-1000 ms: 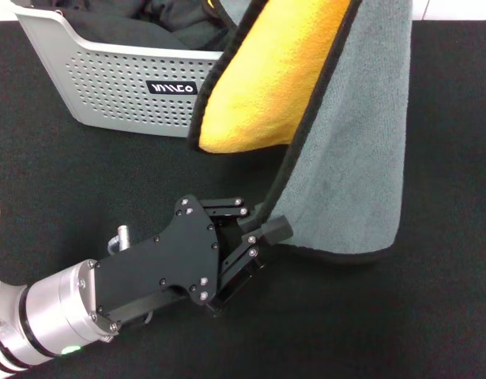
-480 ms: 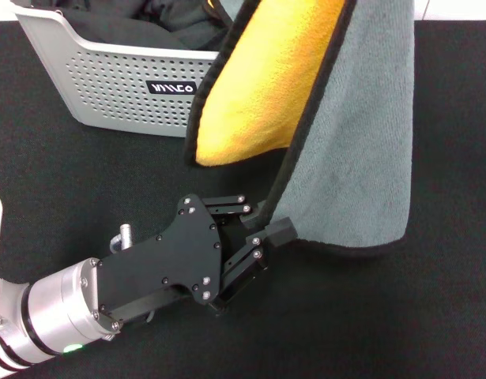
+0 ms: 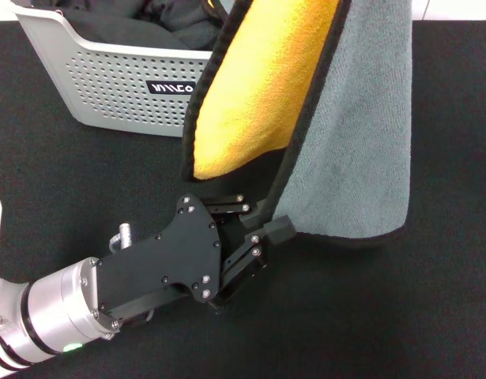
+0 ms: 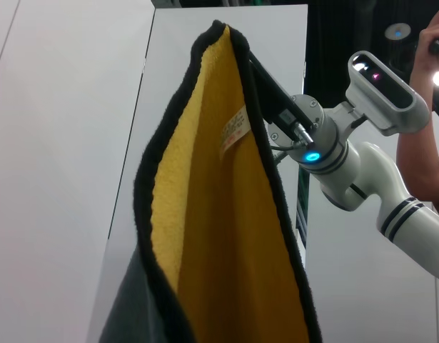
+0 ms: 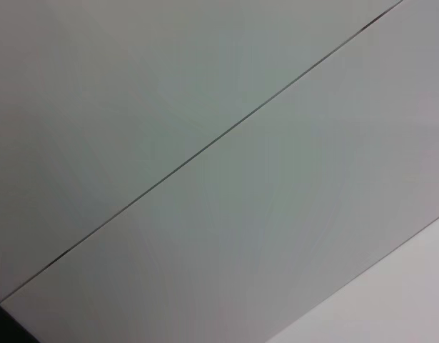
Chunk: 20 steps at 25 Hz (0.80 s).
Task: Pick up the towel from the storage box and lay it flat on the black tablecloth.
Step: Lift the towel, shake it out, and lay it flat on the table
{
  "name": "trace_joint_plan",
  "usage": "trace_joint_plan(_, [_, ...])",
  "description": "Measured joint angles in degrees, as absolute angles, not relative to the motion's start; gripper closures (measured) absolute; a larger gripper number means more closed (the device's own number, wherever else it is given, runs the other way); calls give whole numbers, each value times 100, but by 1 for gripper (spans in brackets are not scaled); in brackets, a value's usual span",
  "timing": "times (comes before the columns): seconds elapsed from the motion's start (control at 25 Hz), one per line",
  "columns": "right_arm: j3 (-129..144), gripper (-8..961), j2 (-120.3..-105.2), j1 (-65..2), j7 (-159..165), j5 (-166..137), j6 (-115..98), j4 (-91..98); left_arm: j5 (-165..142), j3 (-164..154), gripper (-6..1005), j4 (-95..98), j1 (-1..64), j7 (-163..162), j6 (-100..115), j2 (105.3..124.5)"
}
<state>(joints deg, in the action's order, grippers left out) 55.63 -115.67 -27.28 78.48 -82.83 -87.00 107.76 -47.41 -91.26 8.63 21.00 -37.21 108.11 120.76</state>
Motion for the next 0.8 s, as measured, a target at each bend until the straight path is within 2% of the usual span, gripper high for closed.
trace_joint_plan(0.48, [5563, 921, -11566, -2684, 7839, -8230, -8702, 10766, -4727, -9104, 865, 863, 2071, -3634, 10812, 12076])
trace_joint_plan(0.56, [5571, 921, -11567, -2656, 7839, -8230, -8709, 10752, -4727, -9094, 989, 863, 2055, -3568, 10815, 12076])
trace_joint_plan(0.8, [5758, 920, -11578, -2435, 7840, -8268, -8738, 10632, -4360, -9044, 989, 743, 1974, -3502, 10836, 12063])
